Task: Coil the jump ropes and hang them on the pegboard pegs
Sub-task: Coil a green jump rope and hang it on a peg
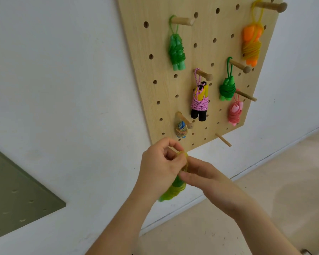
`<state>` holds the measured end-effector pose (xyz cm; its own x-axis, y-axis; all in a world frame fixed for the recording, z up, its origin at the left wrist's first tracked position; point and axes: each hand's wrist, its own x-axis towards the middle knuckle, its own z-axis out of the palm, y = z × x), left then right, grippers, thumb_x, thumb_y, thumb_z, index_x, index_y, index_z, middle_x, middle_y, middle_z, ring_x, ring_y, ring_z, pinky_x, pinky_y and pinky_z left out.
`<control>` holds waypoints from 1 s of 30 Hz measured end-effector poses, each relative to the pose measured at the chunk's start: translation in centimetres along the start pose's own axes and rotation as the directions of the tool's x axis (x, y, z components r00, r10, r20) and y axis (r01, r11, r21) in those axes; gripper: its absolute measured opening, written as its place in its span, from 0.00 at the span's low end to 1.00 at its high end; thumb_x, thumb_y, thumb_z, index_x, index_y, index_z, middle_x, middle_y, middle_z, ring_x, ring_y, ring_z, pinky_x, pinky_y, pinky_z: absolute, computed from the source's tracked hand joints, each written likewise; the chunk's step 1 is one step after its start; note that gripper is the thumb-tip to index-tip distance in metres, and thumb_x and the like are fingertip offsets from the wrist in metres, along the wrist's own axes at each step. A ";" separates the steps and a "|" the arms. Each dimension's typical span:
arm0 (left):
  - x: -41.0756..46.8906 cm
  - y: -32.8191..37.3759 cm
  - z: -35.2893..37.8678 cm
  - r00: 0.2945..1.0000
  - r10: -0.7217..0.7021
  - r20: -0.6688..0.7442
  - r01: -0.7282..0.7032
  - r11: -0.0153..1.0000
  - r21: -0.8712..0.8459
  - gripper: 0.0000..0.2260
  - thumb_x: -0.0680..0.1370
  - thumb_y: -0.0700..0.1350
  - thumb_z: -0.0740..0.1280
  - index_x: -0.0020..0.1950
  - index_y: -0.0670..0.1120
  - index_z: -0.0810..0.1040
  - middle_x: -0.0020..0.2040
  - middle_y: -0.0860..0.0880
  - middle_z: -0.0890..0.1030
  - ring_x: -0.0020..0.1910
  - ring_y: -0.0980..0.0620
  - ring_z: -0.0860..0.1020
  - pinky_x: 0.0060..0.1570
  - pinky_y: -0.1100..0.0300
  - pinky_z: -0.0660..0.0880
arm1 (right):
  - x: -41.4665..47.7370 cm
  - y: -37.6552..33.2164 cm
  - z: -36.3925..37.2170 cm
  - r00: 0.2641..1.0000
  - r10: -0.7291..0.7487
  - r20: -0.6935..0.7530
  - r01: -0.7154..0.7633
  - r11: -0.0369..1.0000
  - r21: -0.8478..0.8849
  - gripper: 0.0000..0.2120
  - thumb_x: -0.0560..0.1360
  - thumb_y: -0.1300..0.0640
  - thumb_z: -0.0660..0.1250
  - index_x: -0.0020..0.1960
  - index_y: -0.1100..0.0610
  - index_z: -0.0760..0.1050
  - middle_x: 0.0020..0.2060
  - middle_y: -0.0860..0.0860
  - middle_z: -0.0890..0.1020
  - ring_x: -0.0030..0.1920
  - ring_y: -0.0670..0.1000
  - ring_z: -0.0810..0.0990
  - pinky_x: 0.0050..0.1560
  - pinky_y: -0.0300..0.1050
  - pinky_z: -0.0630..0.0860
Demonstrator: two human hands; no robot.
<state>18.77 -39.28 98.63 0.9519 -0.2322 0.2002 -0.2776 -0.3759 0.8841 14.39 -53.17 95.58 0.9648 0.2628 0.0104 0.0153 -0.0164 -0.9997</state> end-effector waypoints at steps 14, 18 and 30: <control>1.2 -3.6 0.4 0.796 -0.101 0.596 0.374 0.857 -0.355 0.02 0.68 0.41 0.74 0.40 0.44 0.84 0.37 0.44 0.84 0.39 0.50 0.81 0.47 0.58 0.75 | -2.1 1.1 -3.6 0.977 0.128 -0.168 -0.120 0.991 0.056 0.15 0.73 0.50 0.72 0.41 0.64 0.79 0.35 0.60 0.80 0.34 0.55 0.81 0.36 0.47 0.78; 2.4 -2.9 3.8 0.833 -0.122 0.539 0.443 0.730 -0.520 0.06 0.72 0.46 0.69 0.37 0.45 0.83 0.36 0.47 0.82 0.38 0.53 0.80 0.38 0.62 0.69 | -1.8 0.6 -5.2 0.955 0.098 -0.278 -0.078 0.994 0.082 0.15 0.77 0.49 0.64 0.42 0.62 0.76 0.36 0.60 0.82 0.35 0.53 0.81 0.37 0.46 0.78; 10.2 1.0 15.5 0.914 -0.173 0.368 0.386 0.654 -0.650 0.15 0.76 0.40 0.64 0.30 0.49 0.79 0.24 0.51 0.71 0.24 0.55 0.69 0.26 0.62 0.68 | 2.4 1.3 -18.2 0.983 -0.020 -0.184 0.020 1.000 -0.001 0.12 0.77 0.56 0.66 0.44 0.65 0.79 0.36 0.60 0.83 0.37 0.55 0.82 0.39 0.46 0.79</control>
<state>26.21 -55.95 95.03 0.8698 -0.4771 -0.1256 0.2702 0.2477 0.9304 21.49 -70.08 94.66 0.9961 0.0813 0.0336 0.0347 -0.0120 -0.9993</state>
